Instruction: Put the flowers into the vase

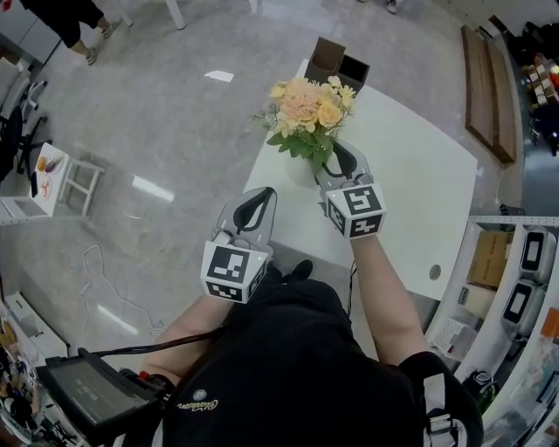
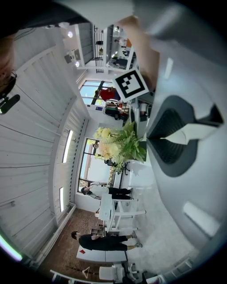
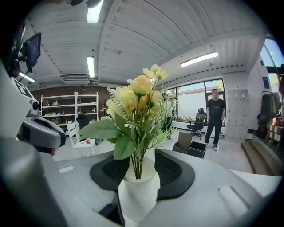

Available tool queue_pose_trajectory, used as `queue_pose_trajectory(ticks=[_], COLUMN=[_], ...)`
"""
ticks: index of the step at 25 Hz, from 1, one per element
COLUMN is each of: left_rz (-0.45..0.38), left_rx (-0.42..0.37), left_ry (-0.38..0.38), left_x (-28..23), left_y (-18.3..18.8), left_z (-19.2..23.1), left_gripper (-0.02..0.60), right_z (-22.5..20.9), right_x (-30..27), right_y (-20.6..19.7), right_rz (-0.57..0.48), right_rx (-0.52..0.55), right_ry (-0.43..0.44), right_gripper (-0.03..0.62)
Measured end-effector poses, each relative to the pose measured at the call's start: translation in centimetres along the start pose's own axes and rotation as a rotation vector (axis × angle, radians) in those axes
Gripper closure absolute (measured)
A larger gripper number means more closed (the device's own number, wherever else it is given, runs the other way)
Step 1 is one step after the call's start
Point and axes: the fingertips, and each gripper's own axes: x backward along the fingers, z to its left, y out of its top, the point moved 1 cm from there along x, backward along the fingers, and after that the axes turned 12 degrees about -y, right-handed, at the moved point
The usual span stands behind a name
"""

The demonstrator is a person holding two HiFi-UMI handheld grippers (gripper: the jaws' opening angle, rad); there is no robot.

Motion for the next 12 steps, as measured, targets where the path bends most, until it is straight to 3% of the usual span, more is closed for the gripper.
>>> queue_pose_trajectory(ticks=[12], left_rz=[-0.001], left_rx=[-0.003], left_ry=[-0.011], left_x=[-0.43], left_y=[0.37], left_z=[-0.43], left_gripper=[0.574], right_z=[-0.32], right_x=[1.05], right_y=[-0.2], right_rz=[-0.006], right_rx=[-0.032], right_ry=[0.007], right_gripper=[0.416])
